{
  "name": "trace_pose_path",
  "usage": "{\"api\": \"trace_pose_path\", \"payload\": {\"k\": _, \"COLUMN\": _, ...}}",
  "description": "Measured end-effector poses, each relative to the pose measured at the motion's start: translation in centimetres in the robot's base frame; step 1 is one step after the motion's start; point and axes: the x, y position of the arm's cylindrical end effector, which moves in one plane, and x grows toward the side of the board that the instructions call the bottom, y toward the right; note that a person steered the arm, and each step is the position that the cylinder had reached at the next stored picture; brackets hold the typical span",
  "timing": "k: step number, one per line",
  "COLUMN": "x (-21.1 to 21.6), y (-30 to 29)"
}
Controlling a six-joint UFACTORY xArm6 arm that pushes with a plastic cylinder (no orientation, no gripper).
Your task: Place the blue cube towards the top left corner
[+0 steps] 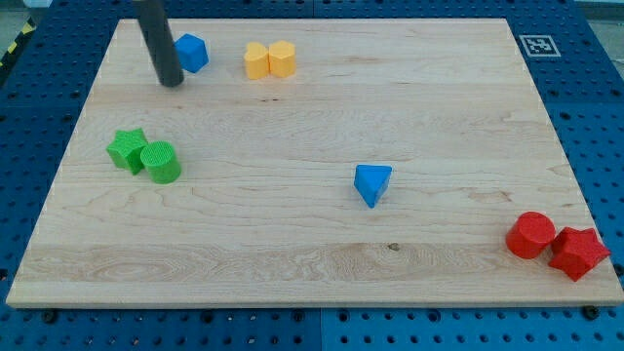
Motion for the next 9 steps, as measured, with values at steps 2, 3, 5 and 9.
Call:
{"api": "trace_pose_path", "payload": {"k": 2, "x": -1.4, "y": 3.2}}
{"api": "trace_pose_path", "payload": {"k": 3, "x": -5.6, "y": 2.7}}
{"api": "trace_pose_path", "payload": {"k": 5, "x": -8.5, "y": 0.5}}
{"api": "trace_pose_path", "payload": {"k": 9, "x": -11.0, "y": -0.6}}
